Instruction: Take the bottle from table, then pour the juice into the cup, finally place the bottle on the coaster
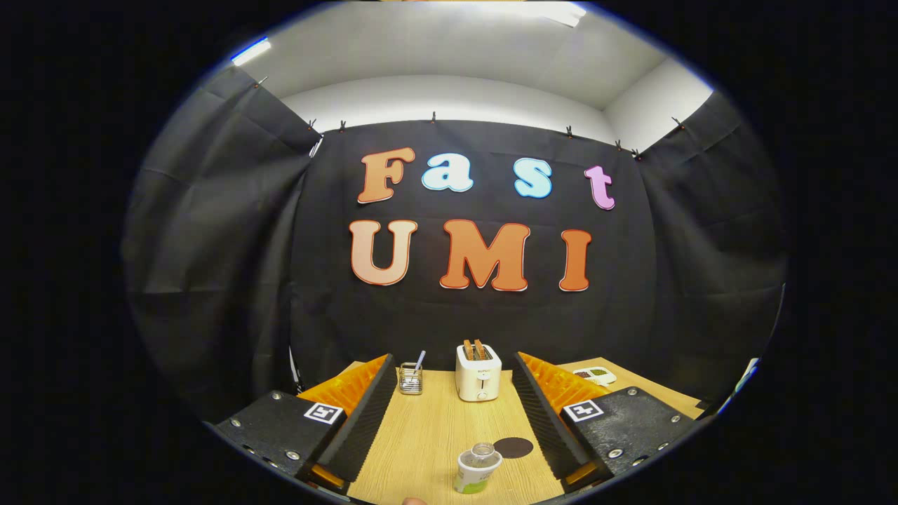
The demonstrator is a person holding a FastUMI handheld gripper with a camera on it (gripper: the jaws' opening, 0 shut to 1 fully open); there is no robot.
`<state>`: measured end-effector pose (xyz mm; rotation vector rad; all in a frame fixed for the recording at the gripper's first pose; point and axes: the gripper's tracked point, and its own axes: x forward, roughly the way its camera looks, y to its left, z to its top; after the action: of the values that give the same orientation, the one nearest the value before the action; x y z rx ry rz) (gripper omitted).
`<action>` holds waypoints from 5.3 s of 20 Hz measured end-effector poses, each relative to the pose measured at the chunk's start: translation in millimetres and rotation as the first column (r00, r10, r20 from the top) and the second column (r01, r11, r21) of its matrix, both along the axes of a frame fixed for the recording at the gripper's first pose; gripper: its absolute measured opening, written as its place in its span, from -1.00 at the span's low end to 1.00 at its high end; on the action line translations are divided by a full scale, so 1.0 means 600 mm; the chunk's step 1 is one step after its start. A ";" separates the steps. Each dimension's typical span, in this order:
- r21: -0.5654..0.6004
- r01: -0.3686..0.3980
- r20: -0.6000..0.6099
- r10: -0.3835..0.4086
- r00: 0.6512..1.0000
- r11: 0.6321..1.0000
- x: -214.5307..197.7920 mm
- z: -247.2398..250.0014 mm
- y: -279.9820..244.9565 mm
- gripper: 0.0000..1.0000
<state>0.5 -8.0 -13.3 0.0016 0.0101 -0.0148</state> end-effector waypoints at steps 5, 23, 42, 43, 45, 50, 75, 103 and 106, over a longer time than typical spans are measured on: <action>0.006 0.003 -0.006 -0.003 1.000 1.000 0.004 -0.006 -0.004 0.96; 0.038 0.026 -0.157 -0.019 0.987 0.999 -0.003 -0.170 -0.031 0.97; -0.033 0.079 -0.341 -0.086 0.936 0.996 0.019 -0.383 -0.066 0.97; -0.030 0.080 -0.348 -0.085 0.934 0.996 0.023 -0.395 -0.065 0.98; -0.020 0.072 -0.368 -0.074 0.927 0.997 0.032 -0.417 -0.059 0.98; -0.025 0.058 -0.410 -0.063 0.910 0.998 0.046 -0.458 -0.053 0.98; 0.135 0.130 -0.372 -0.071 0.925 0.982 0.089 -0.416 -0.096 0.09; 0.920 0.232 -0.253 0.027 0.967 0.318 0.186 -0.326 -0.198 0.09; 0.942 0.234 -0.245 0.017 0.969 0.240 0.197 -0.333 -0.208 0.08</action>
<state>118.5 -132.8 -212.8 1.3239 0.2401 -0.1561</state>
